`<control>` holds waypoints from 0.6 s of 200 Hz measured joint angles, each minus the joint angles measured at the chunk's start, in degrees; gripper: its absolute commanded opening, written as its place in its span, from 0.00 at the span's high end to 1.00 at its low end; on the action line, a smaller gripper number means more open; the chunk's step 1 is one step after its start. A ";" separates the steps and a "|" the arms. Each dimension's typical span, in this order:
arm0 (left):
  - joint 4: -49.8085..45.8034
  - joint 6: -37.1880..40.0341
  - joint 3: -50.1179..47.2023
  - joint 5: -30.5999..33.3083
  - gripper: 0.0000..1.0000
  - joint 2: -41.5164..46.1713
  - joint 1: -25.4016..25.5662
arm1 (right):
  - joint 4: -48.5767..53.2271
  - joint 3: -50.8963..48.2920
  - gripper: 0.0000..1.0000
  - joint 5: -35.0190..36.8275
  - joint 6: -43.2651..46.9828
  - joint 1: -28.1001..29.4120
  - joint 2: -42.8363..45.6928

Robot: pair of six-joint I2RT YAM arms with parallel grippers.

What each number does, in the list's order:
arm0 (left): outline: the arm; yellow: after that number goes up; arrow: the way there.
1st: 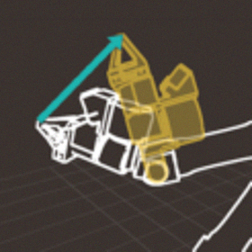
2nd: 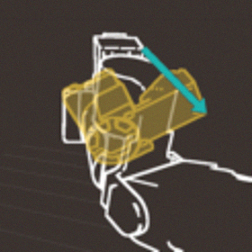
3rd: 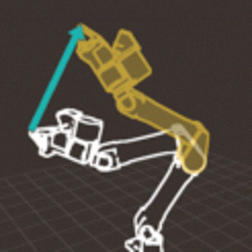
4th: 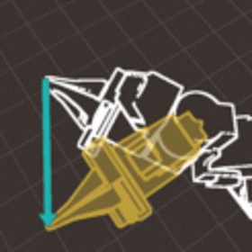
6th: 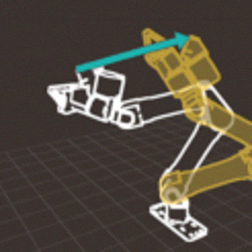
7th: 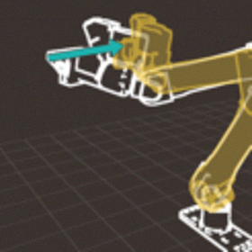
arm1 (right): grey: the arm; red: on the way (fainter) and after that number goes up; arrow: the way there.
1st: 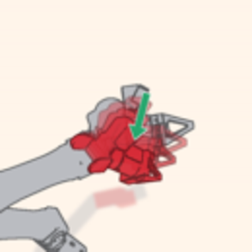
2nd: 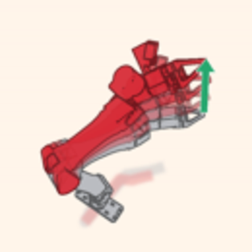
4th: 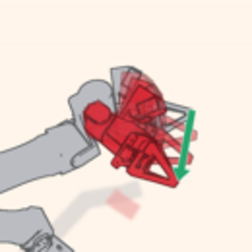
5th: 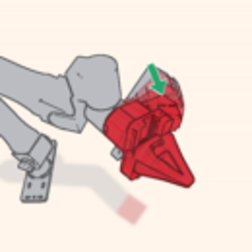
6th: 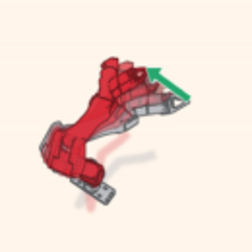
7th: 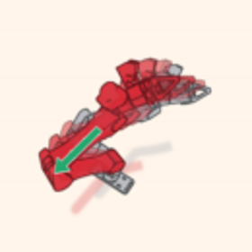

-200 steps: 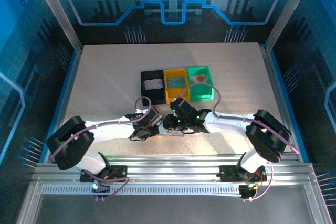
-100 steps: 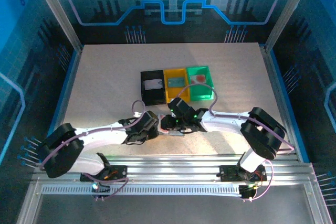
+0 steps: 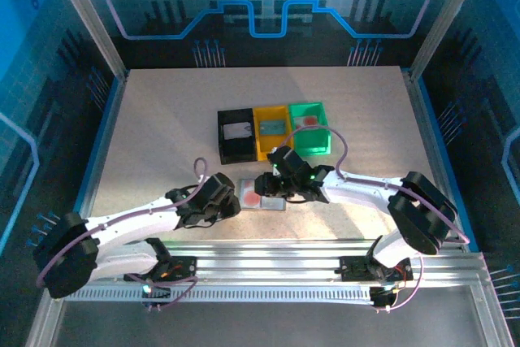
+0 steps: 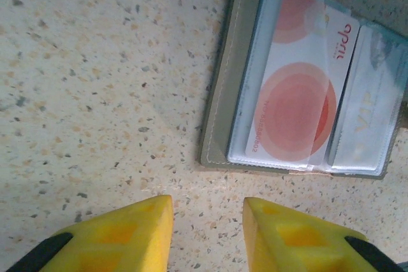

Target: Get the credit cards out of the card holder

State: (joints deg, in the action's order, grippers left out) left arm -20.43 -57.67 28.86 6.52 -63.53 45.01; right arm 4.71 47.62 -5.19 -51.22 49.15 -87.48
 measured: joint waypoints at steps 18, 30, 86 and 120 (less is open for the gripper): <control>-0.37 0.76 0.02 -0.50 0.64 0.20 -1.29 | 0.81 0.00 0.67 -0.35 0.79 -0.20 -0.09; -0.57 1.09 0.26 -0.85 0.63 -0.24 -1.81 | 0.81 0.04 0.67 -0.96 1.14 -0.22 -0.50; -1.14 2.80 5.35 -2.38 0.58 -7.96 -3.32 | 0.00 0.70 0.70 -3.23 1.18 -0.20 -5.18; -1.14 4.26 8.22 -3.32 0.57 -13.09 -4.15 | -1.09 0.76 0.71 -3.85 1.16 -0.20 -7.06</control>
State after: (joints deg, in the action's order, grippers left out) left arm -21.56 -53.41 37.08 3.20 -76.62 40.86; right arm 3.62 48.38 -9.04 -50.06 48.95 -94.54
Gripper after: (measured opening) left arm 0.425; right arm 0.293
